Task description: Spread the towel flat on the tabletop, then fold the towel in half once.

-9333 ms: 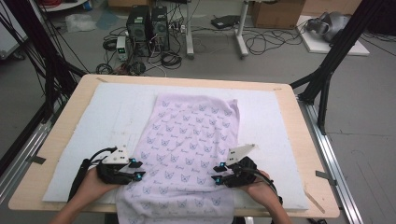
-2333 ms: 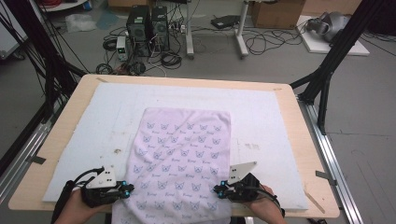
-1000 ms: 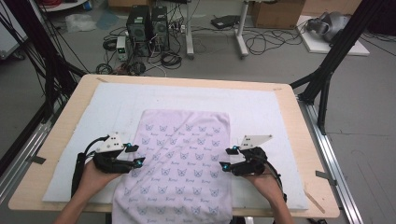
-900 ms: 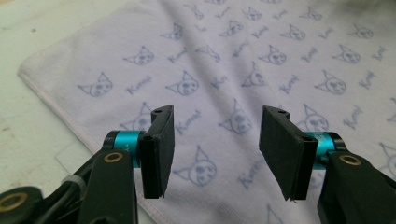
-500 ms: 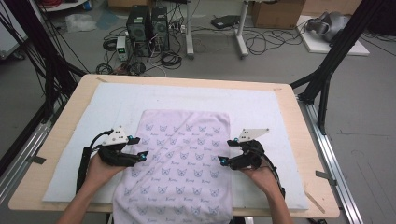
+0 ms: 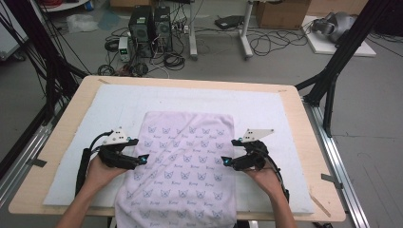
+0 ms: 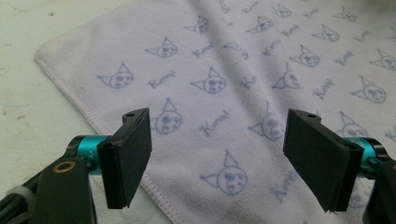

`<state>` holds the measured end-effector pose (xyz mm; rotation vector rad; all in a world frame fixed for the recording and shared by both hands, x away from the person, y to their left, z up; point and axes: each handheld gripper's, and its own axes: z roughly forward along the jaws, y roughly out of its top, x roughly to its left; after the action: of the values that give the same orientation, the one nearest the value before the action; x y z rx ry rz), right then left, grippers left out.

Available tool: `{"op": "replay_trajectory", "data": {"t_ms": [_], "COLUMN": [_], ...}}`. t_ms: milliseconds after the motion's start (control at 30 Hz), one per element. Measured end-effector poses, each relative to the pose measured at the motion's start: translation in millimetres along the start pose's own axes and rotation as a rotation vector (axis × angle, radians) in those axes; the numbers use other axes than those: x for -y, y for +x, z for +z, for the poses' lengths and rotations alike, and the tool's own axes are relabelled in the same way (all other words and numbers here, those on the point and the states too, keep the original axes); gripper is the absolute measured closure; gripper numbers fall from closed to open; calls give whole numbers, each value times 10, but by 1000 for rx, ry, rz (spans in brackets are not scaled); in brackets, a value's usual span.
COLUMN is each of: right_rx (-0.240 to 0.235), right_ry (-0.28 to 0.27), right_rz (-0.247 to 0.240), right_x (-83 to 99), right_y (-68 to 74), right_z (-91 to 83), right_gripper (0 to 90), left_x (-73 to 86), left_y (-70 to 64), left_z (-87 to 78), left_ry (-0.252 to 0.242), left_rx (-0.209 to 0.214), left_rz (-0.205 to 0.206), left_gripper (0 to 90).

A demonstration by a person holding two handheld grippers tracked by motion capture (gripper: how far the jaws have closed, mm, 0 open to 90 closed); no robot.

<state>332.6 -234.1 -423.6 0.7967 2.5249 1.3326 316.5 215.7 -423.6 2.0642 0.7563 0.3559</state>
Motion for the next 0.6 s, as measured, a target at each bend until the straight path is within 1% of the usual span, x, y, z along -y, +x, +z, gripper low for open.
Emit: {"op": "replay_trajectory", "data": {"t_ms": [67,133,167,200,367,467,567,600], "right_rx": [-12,-7,-13,-10,1,-2,3,5], "right_ry": [-15,-23,-24,-23,-9,-7,1,5], "right_rz": [11,10,10,0,-18,-15,-10,-18], "right_x": [-4,-8,-10,-11,-17,-17,-13,-12], "right_y": [-3,1,4,8,38,39,33,26], "right_z": [-6,-14,-19,-19,-3,-1,5,14], "right_gripper": [182,181,181,181,181,182,185,188], "left_x": [2,4,6,6,10,12,10,9], "left_y": [5,8,9,8,8,22,49,50], "left_z": [2,1,0,-3,-10,-11,-16,-18], "left_ry": [-1,4,4,6,6,9,4,3], "left_rx": [0,-1,-2,-3,-11,-16,-11,-13], "left_rz": [0,4,5,6,6,7,5,-1], "left_gripper": [242,242,243,243,248,259,288,289]}}
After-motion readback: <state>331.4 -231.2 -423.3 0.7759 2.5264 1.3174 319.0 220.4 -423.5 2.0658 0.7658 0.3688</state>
